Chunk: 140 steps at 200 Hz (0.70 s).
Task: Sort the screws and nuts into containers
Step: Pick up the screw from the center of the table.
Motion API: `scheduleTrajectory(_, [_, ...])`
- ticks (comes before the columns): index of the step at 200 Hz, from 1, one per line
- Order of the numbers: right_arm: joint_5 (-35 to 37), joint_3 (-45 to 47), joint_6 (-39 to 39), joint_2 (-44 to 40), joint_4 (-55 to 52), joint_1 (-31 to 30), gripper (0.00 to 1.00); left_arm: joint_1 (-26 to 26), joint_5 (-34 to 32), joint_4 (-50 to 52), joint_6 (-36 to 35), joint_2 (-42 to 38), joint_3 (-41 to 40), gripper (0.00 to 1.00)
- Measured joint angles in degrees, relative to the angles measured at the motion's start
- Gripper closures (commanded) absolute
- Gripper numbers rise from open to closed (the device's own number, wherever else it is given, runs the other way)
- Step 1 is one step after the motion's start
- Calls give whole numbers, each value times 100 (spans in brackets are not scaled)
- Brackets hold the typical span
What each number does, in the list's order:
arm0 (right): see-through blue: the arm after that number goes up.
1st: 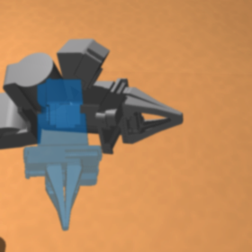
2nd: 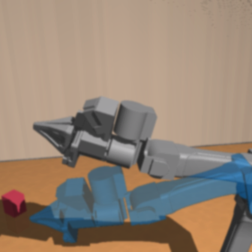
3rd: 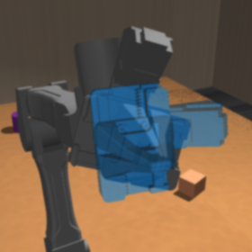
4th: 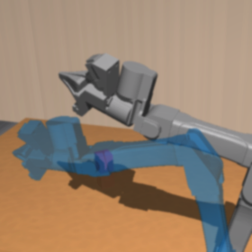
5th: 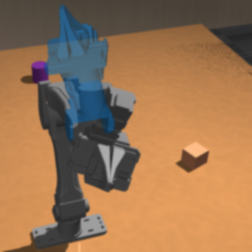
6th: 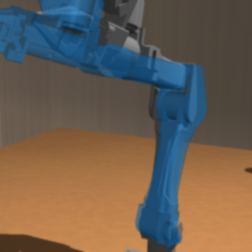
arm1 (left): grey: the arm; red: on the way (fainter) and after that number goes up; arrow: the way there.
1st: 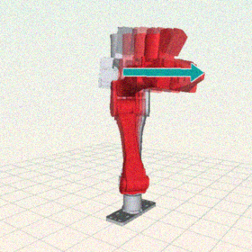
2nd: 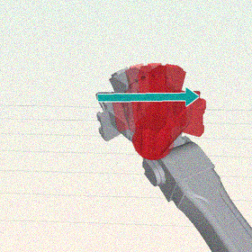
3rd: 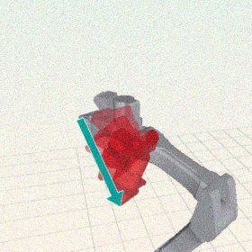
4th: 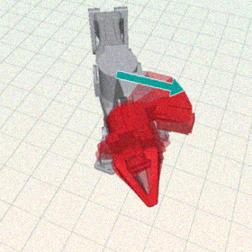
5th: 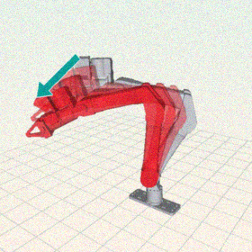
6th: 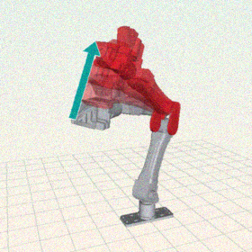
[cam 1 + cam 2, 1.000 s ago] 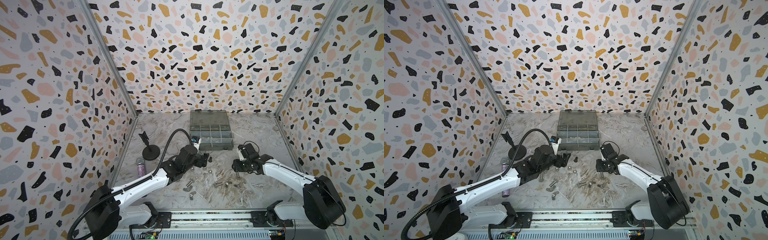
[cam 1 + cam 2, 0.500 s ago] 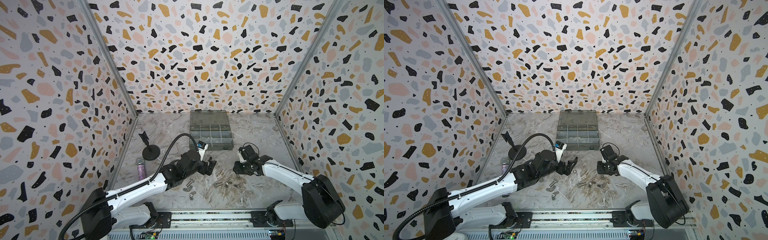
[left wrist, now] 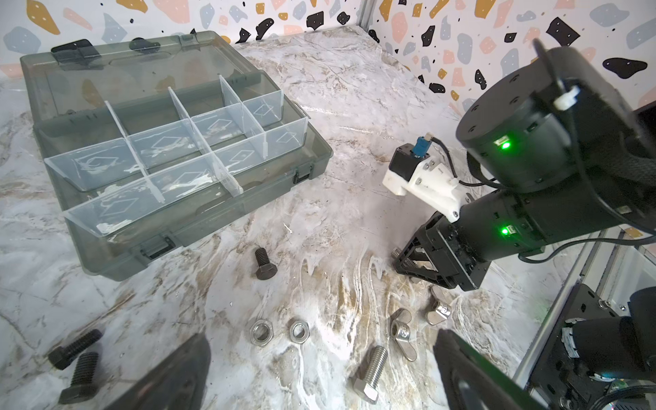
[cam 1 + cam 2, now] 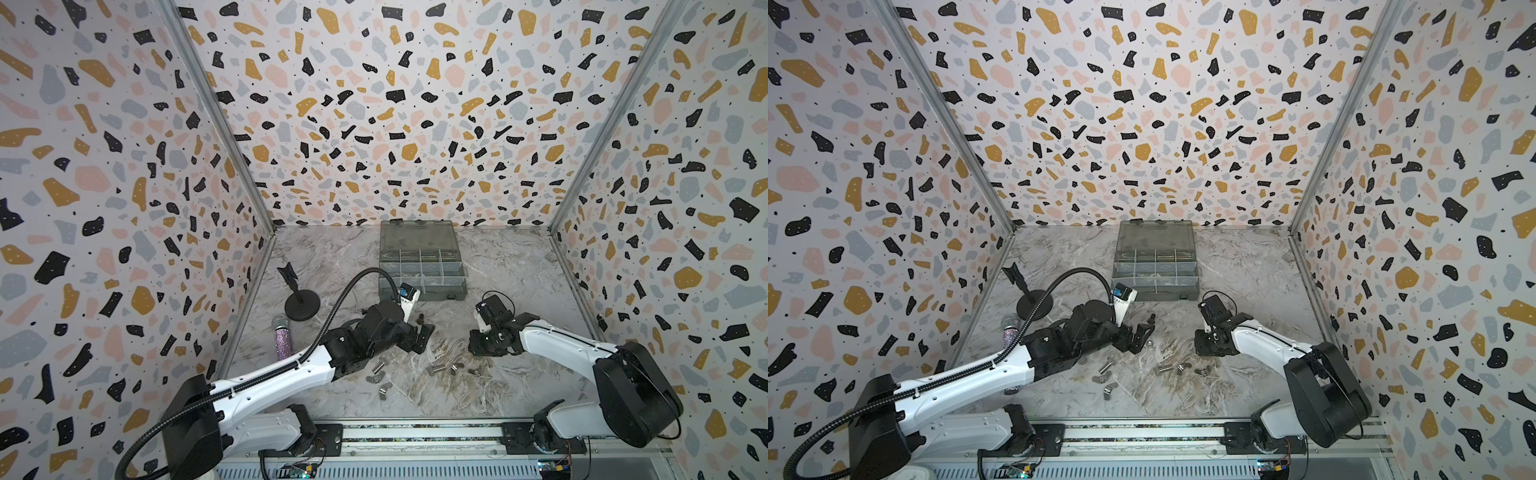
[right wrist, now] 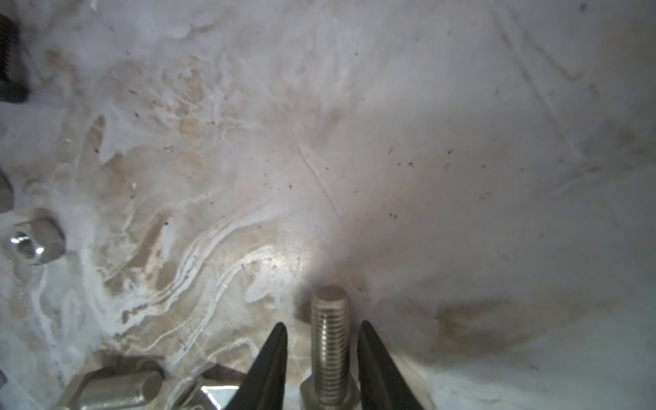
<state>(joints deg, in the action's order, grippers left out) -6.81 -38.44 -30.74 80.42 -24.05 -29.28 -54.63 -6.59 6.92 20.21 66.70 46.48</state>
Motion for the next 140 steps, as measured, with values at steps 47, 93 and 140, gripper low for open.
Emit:
scheduleTrajectory(47, [9, -22, 20, 66, 92, 0, 84, -35, -44, 129, -7, 44, 11, 0])
scheduleTrajectory(93, [35, -186, 39, 195, -11, 0, 90, -39, -179, 260, -4, 57, 28, 0])
scheduleTrajectory(140, [125, -702, 90, 409, -221, 0, 93, -42, -417, 345, 46, 149, 68, 0])
